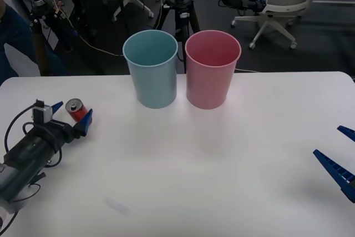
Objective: Grasp the object on the table and drop it into the matching bin: aluminum can to the light blue bin, PET bottle to the pink bin.
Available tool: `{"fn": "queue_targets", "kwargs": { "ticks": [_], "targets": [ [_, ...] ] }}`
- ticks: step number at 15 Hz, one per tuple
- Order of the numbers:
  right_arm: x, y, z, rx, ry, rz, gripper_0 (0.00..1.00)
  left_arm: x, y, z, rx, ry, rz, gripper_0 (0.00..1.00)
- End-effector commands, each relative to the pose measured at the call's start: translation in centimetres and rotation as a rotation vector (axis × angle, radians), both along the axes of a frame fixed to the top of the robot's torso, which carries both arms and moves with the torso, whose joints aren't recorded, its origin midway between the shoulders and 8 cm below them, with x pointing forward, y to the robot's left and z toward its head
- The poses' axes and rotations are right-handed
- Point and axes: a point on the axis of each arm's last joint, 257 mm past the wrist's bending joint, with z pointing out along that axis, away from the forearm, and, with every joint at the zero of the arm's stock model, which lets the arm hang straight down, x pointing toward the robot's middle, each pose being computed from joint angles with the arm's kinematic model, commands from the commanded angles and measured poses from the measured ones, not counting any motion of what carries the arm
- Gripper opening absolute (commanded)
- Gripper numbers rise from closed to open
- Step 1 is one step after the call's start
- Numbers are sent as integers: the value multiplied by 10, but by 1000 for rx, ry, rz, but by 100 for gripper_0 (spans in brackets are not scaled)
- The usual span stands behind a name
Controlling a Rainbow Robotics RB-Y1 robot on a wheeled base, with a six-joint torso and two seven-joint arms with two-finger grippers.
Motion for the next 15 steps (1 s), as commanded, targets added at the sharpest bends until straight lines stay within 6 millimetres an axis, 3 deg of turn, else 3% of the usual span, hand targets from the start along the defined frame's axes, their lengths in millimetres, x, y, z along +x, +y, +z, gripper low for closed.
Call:
{"fn": "queue_targets", "kwargs": {
  "ticks": [1, 8, 9, 10, 11, 15],
  "targets": [
    [0, 0, 0, 0, 0, 0, 100, 6, -1, -3, -8, 18, 22, 100],
    [0, 0, 0, 0, 0, 0, 100, 18, -9, -2, -28, 36, 41, 100],
    [0, 0, 0, 0, 0, 0, 100, 18, -10, -2, -33, 39, 41, 83],
    [0, 0, 0, 0, 0, 0, 100, 19, -10, -1, -37, 37, 40, 18],
    [0, 0, 0, 0, 0, 0, 100, 18, -10, -2, -43, 40, 42, 0],
    [0, 0, 0, 0, 0, 0, 100, 18, -10, -1, -57, 41, 43, 0]
  ]
}}
